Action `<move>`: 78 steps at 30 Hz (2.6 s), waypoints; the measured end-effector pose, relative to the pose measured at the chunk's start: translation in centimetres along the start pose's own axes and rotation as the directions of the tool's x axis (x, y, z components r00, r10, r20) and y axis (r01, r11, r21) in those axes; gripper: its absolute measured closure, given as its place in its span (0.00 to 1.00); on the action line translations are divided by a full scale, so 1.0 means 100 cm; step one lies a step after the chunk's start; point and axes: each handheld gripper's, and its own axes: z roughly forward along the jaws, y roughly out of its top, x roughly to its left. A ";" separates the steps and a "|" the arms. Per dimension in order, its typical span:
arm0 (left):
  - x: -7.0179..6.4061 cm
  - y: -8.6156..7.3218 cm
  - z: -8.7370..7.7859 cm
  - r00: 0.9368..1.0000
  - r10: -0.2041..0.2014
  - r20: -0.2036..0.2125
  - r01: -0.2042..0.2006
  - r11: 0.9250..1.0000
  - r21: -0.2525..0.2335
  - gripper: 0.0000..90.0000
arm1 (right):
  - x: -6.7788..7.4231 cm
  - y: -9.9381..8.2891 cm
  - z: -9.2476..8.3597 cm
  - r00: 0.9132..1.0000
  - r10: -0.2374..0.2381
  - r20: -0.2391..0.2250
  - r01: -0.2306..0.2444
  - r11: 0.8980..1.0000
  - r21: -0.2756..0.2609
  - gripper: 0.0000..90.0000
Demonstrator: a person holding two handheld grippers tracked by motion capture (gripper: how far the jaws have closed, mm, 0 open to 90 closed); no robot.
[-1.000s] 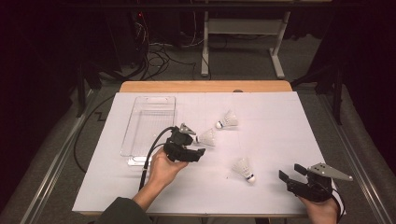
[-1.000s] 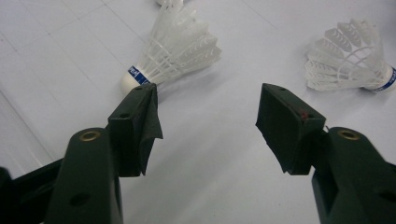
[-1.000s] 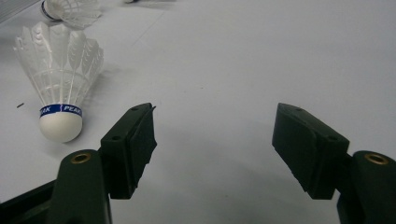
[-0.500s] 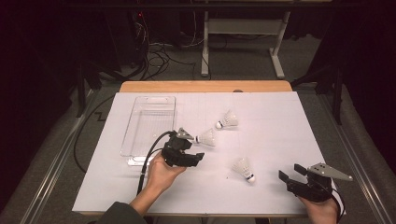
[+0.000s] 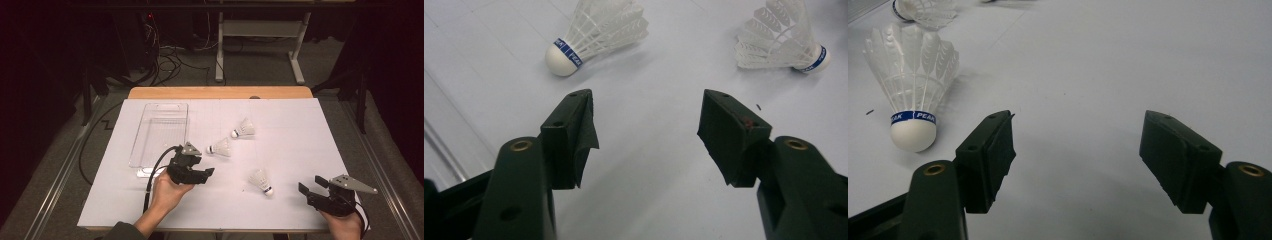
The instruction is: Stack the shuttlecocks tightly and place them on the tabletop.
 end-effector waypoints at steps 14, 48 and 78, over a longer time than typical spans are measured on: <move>0.002 -0.020 -0.010 1.000 -0.016 -0.011 0.016 1.000 -0.017 0.44 | 0.000 0.000 0.000 1.000 0.000 0.001 0.000 1.000 0.000 0.34; 0.010 -0.061 -0.028 0.998 -0.060 -0.010 0.060 0.998 -0.038 0.43 | 0.000 0.000 0.000 1.000 0.000 0.004 0.000 1.000 0.002 0.34; 0.027 -0.094 -0.052 0.992 -0.107 -0.072 0.099 0.989 -0.109 0.40 | 0.000 0.000 0.000 1.000 0.001 0.006 -0.001 1.000 0.003 0.34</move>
